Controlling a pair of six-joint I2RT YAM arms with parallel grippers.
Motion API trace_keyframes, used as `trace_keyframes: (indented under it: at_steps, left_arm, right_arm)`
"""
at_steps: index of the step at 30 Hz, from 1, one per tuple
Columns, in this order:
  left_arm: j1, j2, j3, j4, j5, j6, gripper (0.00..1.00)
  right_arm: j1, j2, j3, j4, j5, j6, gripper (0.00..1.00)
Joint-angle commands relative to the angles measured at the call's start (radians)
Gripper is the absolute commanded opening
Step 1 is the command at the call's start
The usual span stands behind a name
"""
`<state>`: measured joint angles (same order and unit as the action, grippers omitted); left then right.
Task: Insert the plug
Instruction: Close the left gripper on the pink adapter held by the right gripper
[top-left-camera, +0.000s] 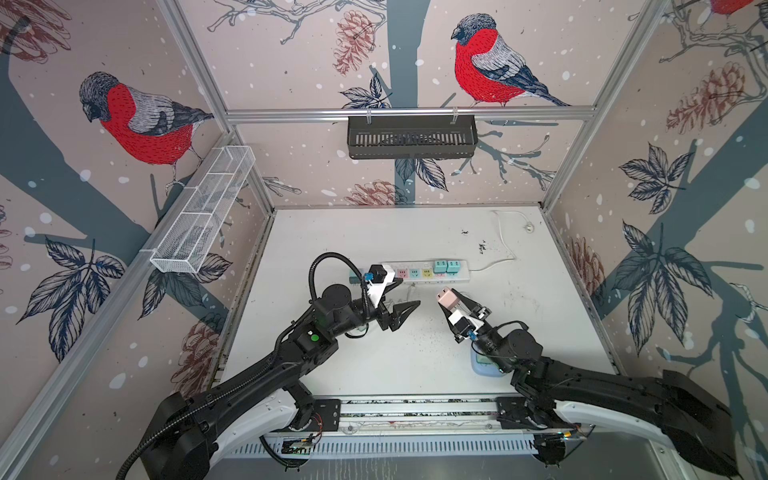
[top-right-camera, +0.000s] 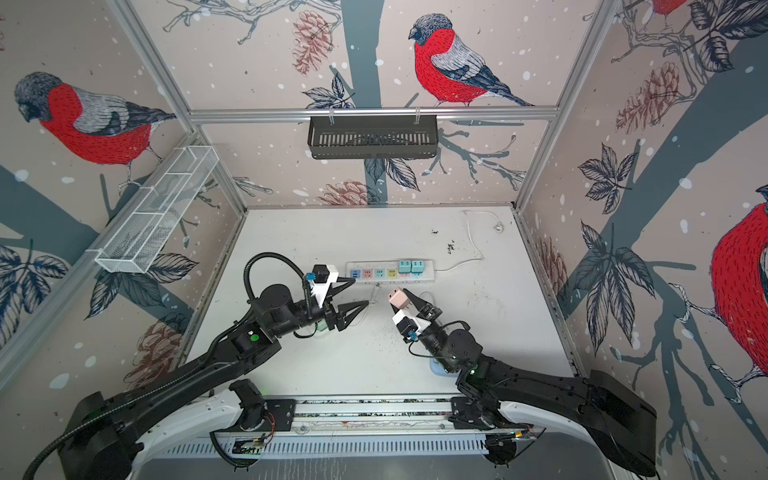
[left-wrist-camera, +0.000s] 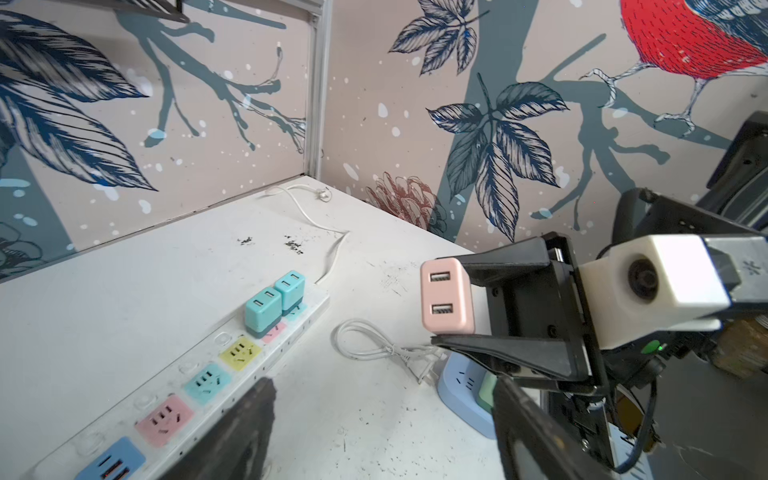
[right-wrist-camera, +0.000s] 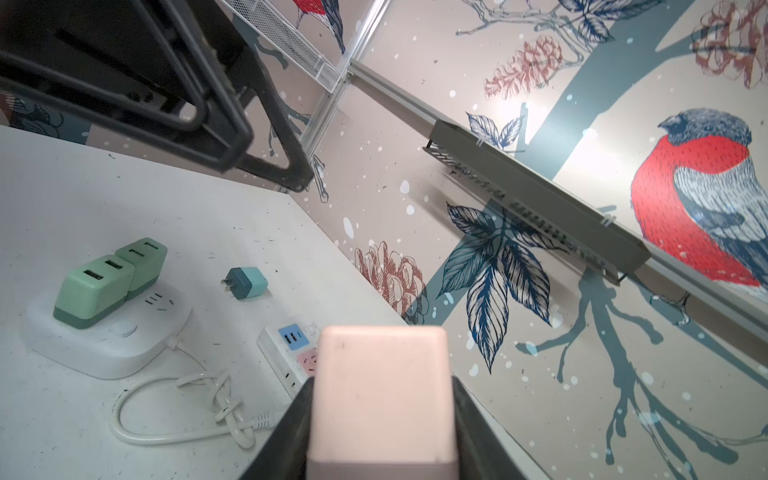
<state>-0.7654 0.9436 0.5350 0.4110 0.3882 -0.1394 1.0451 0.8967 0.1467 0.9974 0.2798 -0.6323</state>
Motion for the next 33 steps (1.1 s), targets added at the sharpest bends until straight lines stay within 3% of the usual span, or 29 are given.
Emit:
trace_keyframes:
  at_steps: [1, 10, 19, 21, 30, 33]
  left_arm:
    - [-0.034, 0.023, 0.026, 0.010, 0.023, 0.058, 0.81]
    - [-0.058, 0.101, 0.086, -0.022, 0.043, 0.072, 0.79]
    - [-0.111, 0.197, 0.151, -0.070, 0.093, 0.103, 0.70]
    - [-0.121, 0.214, 0.168, -0.091, 0.089, 0.114, 0.64]
    - [-0.138, 0.227, 0.189, -0.110, 0.080, 0.137, 0.17]
    - [-0.139, 0.225, 0.179, -0.090, 0.068, 0.135, 0.05]
  right_arm:
    - [0.002, 0.012, 0.008, 0.078, -0.068, -0.084, 0.08]
    - [0.032, 0.011, -0.008, 0.106, -0.144, -0.140, 0.08]
    - [0.052, 0.049, 0.002, 0.140, -0.134, -0.176, 0.08]
    - [0.054, 0.049, 0.004, 0.139, -0.130, -0.175, 0.08]
    - [0.051, 0.068, 0.007, 0.157, -0.122, -0.178, 0.12]
    - [0.044, 0.076, 0.013, 0.152, -0.107, -0.162, 0.30]
